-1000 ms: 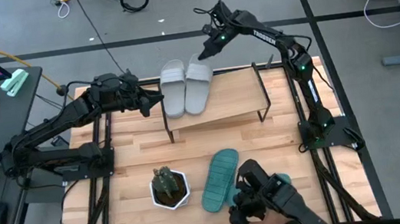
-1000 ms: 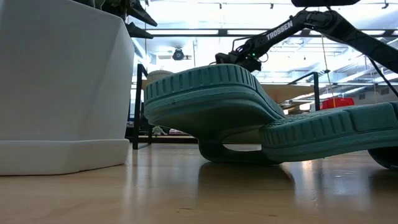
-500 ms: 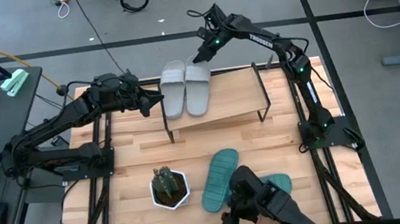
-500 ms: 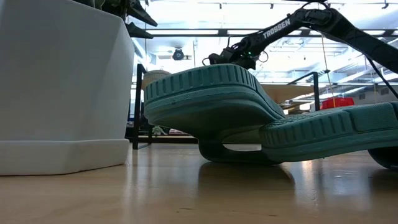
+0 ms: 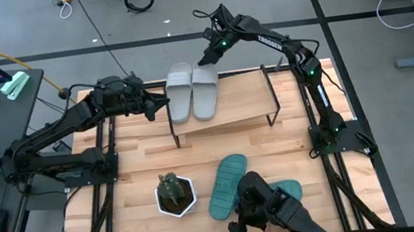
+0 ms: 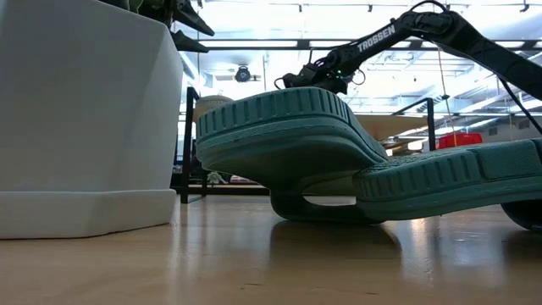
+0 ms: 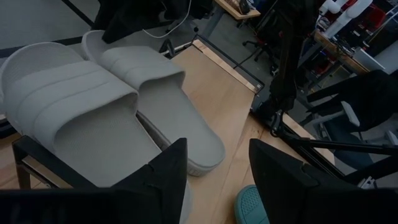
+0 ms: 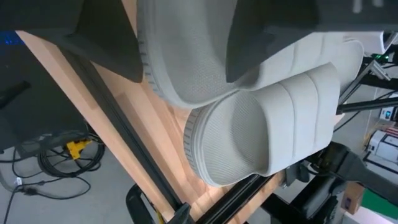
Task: Pick and place slides into the shelf
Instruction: Put the gray slides on the shelf, then adjust the gray slides on the shelf
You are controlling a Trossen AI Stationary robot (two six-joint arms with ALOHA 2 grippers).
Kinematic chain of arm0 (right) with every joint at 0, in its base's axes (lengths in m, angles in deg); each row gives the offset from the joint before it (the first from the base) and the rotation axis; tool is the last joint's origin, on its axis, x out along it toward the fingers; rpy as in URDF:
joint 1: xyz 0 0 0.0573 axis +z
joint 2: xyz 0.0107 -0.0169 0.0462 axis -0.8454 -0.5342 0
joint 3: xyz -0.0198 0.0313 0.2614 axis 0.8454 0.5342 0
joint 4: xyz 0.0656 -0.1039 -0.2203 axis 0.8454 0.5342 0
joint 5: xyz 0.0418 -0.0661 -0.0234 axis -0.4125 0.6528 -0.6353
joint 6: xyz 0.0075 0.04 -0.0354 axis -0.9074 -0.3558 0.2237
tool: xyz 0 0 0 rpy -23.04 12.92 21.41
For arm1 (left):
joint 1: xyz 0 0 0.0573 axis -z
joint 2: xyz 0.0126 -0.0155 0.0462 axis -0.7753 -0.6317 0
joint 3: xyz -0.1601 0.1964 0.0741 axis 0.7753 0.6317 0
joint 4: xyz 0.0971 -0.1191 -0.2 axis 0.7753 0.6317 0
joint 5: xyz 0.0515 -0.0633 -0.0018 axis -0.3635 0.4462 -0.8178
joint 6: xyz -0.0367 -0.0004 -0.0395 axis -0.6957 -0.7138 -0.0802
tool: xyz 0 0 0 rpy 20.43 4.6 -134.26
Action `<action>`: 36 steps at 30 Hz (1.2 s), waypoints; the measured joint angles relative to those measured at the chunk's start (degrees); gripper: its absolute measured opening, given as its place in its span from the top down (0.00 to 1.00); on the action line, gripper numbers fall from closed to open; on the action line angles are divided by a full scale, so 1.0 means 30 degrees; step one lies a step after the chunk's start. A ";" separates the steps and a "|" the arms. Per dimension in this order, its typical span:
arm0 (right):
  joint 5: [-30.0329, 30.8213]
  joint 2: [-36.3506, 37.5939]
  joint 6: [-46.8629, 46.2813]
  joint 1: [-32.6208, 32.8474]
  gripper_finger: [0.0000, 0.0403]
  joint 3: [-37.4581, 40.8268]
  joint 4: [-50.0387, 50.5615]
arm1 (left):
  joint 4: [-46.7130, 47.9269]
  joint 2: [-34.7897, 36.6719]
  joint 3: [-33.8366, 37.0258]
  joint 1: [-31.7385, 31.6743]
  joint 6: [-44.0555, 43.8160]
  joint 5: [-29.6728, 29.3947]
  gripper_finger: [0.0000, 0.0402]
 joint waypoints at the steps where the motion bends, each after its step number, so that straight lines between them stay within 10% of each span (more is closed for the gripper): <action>1: 0.0022 0.0000 -0.0007 0.0000 0.39 -0.0063 -0.0010 | -0.0001 0.0000 0.0000 0.0005 0.0000 0.0000 0.56; 17: 0.1225 0.0000 -0.0244 0.0293 0.35 -0.2515 -0.0044 | -0.0015 -0.0036 0.0000 -0.0002 0.0182 -0.1260 0.56; 36: 0.0713 0.0087 -0.0875 0.0961 0.71 -0.3946 0.1061 | -0.2942 -0.3036 -0.0015 -0.1425 -0.1828 -0.1667 0.53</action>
